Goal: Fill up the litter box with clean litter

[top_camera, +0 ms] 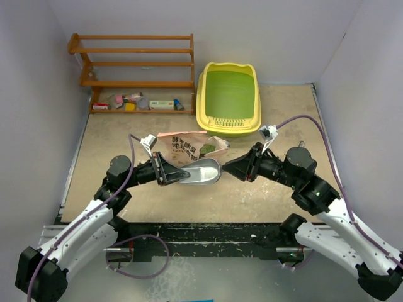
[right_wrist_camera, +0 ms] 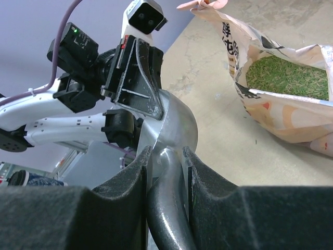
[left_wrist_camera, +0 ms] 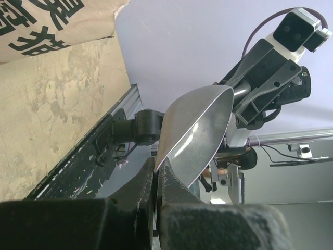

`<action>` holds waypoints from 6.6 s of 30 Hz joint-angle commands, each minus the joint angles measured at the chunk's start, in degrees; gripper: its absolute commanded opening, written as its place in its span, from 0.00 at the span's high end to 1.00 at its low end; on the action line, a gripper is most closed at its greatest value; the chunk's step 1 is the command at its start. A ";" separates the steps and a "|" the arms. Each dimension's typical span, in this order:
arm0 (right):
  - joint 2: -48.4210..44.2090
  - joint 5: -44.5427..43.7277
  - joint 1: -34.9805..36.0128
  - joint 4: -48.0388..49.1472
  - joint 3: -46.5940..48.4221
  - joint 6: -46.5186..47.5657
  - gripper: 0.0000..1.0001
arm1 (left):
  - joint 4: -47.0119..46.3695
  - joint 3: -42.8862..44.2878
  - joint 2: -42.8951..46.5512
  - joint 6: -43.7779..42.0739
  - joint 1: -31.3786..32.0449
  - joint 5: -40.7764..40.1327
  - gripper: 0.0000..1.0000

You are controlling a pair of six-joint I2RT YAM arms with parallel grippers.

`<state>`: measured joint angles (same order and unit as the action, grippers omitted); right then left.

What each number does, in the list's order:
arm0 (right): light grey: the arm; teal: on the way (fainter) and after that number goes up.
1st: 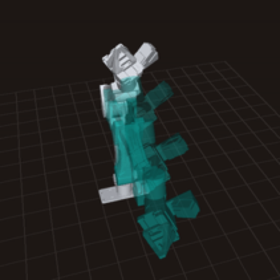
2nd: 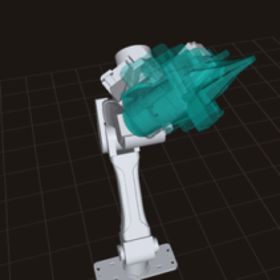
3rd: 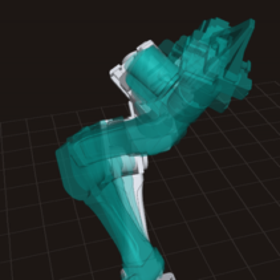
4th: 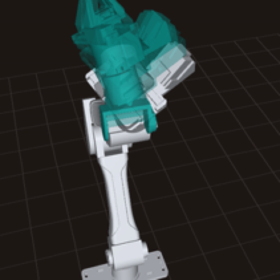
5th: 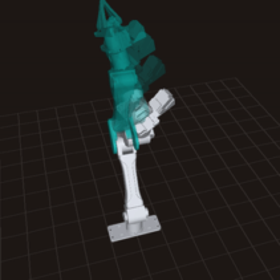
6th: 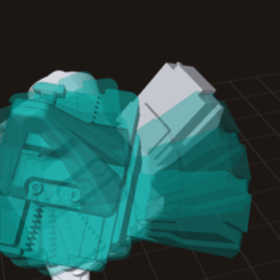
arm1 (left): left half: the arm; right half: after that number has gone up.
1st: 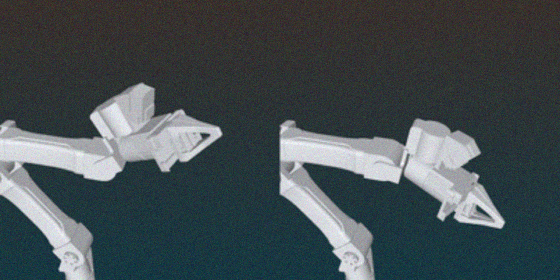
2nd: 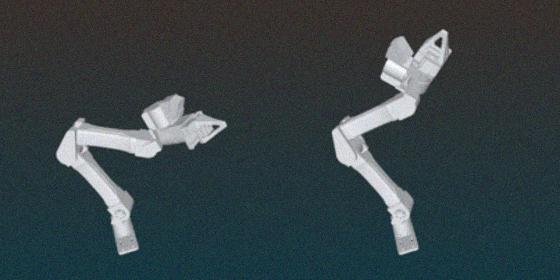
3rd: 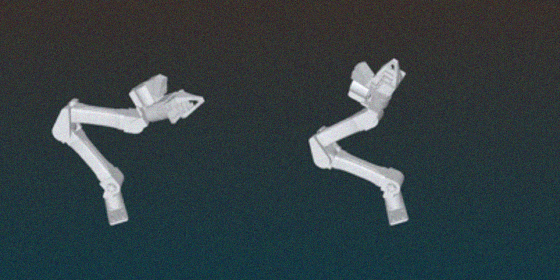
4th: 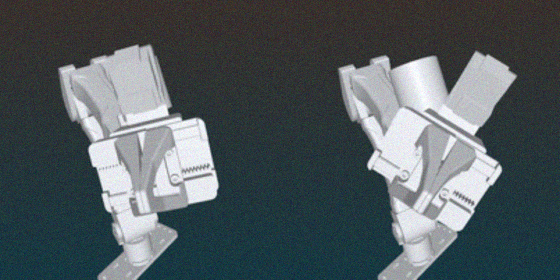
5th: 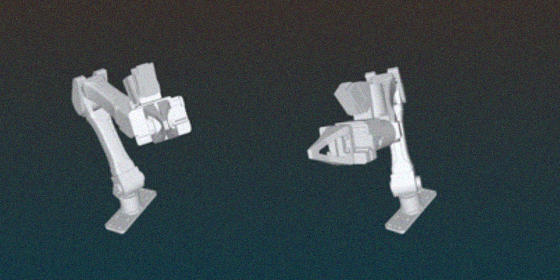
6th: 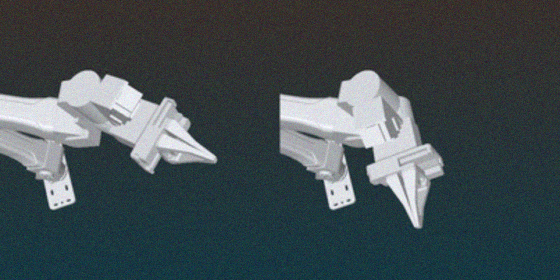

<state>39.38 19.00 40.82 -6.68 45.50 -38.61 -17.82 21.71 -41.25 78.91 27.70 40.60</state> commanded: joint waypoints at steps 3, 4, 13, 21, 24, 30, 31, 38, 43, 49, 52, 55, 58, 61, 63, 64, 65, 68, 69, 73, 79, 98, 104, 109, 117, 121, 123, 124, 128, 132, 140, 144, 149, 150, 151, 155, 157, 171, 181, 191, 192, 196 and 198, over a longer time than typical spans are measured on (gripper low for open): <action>0.70 -3.30 -0.12 -4.17 1.56 3.36 1.00 | -0.81 3.44 0.30 -1.31 -0.17 -1.53 0.95; 0.37 -4.53 -0.12 -5.96 1.80 3.53 1.00 | 1.38 4.37 0.30 -2.88 -0.14 -1.77 0.82; -3.39 -13.78 -0.08 -14.95 6.04 3.19 1.00 | 35.67 21.63 0.21 -29.89 -0.17 -12.91 0.44; -0.88 -24.38 -0.10 -22.61 15.28 7.40 1.00 | 48.22 39.13 -4.35 -55.77 -0.18 -25.00 0.40; 2.04 -27.00 -0.12 -24.71 20.16 10.21 1.00 | 49.54 41.66 -7.72 -63.43 -0.14 -29.49 0.39; 9.43 -29.75 -0.12 -28.68 29.65 15.46 1.00 | 52.64 45.30 -17.36 -71.35 -0.19 -31.27 0.38; 10.62 -30.39 -0.12 -29.26 30.89 16.03 1.00 | 52.58 45.45 -18.29 -71.92 -0.19 -30.70 0.37; 17.14 -30.65 -0.12 -29.70 35.08 19.01 1.00 | 47.87 44.65 -18.29 -78.92 -0.20 -30.02 0.37; 18.75 -28.65 -0.06 -29.48 35.36 18.38 1.00 | 44.91 44.13 -14.36 -84.77 -0.18 -32.36 0.37; 19.11 -27.53 -0.10 -30.15 35.66 18.38 1.00 | 41.21 40.31 -8.78 -97.37 -0.13 -22.97 0.36; 19.70 -27.06 -0.12 -31.07 36.62 18.40 1.00 | 40.47 37.72 -8.72 -103.41 -0.19 -18.89 0.35; 20.24 -26.78 -0.11 -32.27 38.01 18.40 1.00 | 40.96 36.63 -10.61 -107.83 -0.19 -15.73 0.35; 20.27 -26.64 -0.07 -32.58 38.74 18.52 1.00 | 37.51 35.37 -12.51 -110.02 -0.19 -15.73 0.35; 20.67 -26.15 -0.07 -33.13 39.50 18.70 1.00 | 32.09 33.55 -13.72 -110.90 -0.18 -18.31 0.36; 20.97 -25.62 -0.06 -33.34 39.66 18.91 1.00 | 30.82 33.14 -14.90 -113.01 -0.19 -18.83 0.36; 21.07 -25.60 -0.12 -33.46 39.67 18.97 1.00 | 30.40 33.11 -15.48 -113.70 -0.19 -19.28 0.36; 21.16 -25.60 -0.12 -33.55 39.63 19.00 1.00 | 30.01 32.99 -16.03 -114.40 -0.18 -19.59 0.36; 21.33 -25.54 -0.12 -33.41 39.41 19.01 1.00 | 28.06 33.05 -16.94 -114.77 -0.19 -20.89 0.37; 21.35 -25.45 -0.09 -33.59 39.48 19.01 1.00 | 27.95 33.36 -16.81 -114.75 -0.19 -21.05 0.37; 20.74 -25.79 -0.09 -33.88 39.42 18.91 1.00 | 27.05 33.79 -14.92 -115.67 -0.19 -21.63 0.36; 20.48 -26.56 -0.12 -34.47 39.66 19.66 1.00 | 31.21 36.21 -15.04 -120.63 -0.19 -17.36 0.29; 18.31 -25.87 -0.09 -34.22 38.74 20.06 1.00 | 46.19 44.16 -27.38 -126.76 -2.43 -7.05 0.69; 20.28 -25.28 -0.11 -33.72 38.63 20.44 1.00 | 37.28 35.22 -19.25 -120.53 -2.48 -9.61 0.85; 22.26 -24.57 -0.11 -31.98 38.68 19.68 1.00 | 31.47 30.63 -15.91 -116.57 -2.39 -10.94 0.97; 27.48 -21.24 -0.10 -31.53 39.53 18.81 1.00 | 27.69 28.55 -15.74 -112.35 -2.29 -7.89 1.00; 29.41 -20.86 -0.11 -30.35 38.34 17.92 1.00 | 26.09 27.40 -14.55 -110.30 -2.30 -6.31 1.00; 30.09 -20.68 -0.10 -29.43 37.65 17.43 1.00 | 24.74 26.42 -13.41 -109.09 -2.26 -5.27 1.00; 30.64 -20.60 -0.12 -28.97 37.34 17.15 1.00 | 24.38 25.96 -12.85 -108.56 -2.22 -4.87 1.00; 32.31 -21.18 -0.05 -27.68 36.10 15.84 1.00 | 21.54 23.35 -10.42 -105.80 -2.13 -5.72 1.00; 34.96 -23.16 -0.08 -28.54 35.90 15.41 1.00 | 18.32 21.24 -8.66 -103.39 -1.89 -6.82 1.00; 40.99 -30.04 -0.10 -35.40 41.70 17.20 1.00 | 15.89 20.13 -9.93 -101.46 -0.74 -7.05 1.00; 43.15 -32.53 -0.12 -37.19 43.73 17.98 1.00 | 15.45 19.90 -9.37 -101.15 -0.63 -8.15 1.00; 46.01 -32.83 0.01 -37.57 45.36 19.40 1.00 | 14.15 18.73 -8.90 -100.56 -0.53 -8.43 1.00; 46.32 -32.43 0.01 -36.96 45.05 19.63 1.00 | 14.17 18.72 -8.98 -100.53 -0.54 -8.17 1.00; 46.47 -31.71 -0.03 -36.53 44.66 19.79 1.00 | 14.21 18.72 -9.09 -100.49 -0.48 -7.98 1.00; 46.33 -29.60 -0.01 -32.62 41.71 19.82 1.00 | 14.23 18.40 -8.95 -100.36 -0.33 -7.82 1.00; 47.24 -29.24 -0.02 -32.97 41.48 19.86 1.00 | 14.27 18.23 -8.83 -100.38 -0.28 -7.88 1.00; 51.59 -28.10 -0.03 -27.99 36.35 18.18 1.00 | 14.57 17.75 -8.92 -100.80 -0.26 -8.76 1.00; 48.88 -25.21 -0.03 -20.70 25.24 14.85 1.00 | 13.97 18.01 -10.68 -100.71 -0.19 -8.90 1.00; 52.45 -23.03 -0.01 -14.99 21.48 13.80 1.00 | 13.87 18.55 -12.49 -100.45 -0.20 -8.34 1.00; 52.65 -22.78 0.03 -14.30 21.01 13.56 1.00 | 13.87 18.58 -12.59 -100.45 -0.17 -8.34 1.00; 52.80 -20.40 0.01 -10.54 19.40 12.27 1.00 | 13.86 18.60 -12.88 -100.54 -0.22 -8.37 1.00; 52.10 -18.97 -0.03 -8.39 18.05 11.22 1.00 | 13.78 18.63 -12.99 -100.53 -0.21 -8.44 1.00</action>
<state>87.29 -1.69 40.47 -13.37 68.84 -26.09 -1.56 39.40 -54.46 -23.05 27.07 29.87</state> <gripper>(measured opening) 0.285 0.047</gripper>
